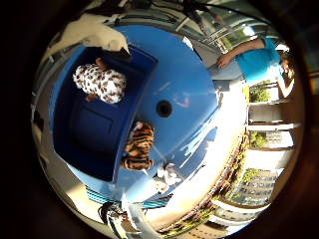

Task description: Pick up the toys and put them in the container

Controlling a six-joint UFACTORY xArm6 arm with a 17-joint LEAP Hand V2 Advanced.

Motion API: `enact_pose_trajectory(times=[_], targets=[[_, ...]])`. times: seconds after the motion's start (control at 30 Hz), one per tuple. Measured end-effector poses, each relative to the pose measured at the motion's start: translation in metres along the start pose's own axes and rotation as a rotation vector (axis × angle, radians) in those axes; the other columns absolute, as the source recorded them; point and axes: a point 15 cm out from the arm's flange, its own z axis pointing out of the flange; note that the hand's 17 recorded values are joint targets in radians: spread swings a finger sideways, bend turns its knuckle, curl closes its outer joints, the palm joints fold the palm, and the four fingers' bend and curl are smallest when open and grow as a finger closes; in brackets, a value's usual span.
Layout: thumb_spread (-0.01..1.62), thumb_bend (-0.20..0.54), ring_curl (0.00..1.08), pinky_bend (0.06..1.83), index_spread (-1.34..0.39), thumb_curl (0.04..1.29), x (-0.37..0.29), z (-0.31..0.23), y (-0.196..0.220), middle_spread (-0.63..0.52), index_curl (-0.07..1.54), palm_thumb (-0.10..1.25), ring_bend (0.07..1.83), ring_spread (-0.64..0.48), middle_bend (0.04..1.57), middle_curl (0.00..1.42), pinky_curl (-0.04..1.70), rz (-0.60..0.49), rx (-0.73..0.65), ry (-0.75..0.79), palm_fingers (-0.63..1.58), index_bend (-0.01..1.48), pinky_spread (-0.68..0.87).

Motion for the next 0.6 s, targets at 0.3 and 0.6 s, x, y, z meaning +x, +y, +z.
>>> enact_pose_trajectory(times=[0.3,0.6], targets=[[1.08,-0.031,0.3,0.85,-0.29,0.51,0.068,-0.083,0.117,0.11,0.2,0.68,0.48,0.3,0.17,0.36,0.32,0.033,-0.16,0.001,0.0,0.2,0.48],[1.11,-0.026,0.31,0.86,-0.24,0.48,0.153,-0.036,0.245,0.11,0.22,0.69,0.49,0.29,0.17,0.33,0.29,0.063,-0.308,0.013,0.06,0.16,0.48]])
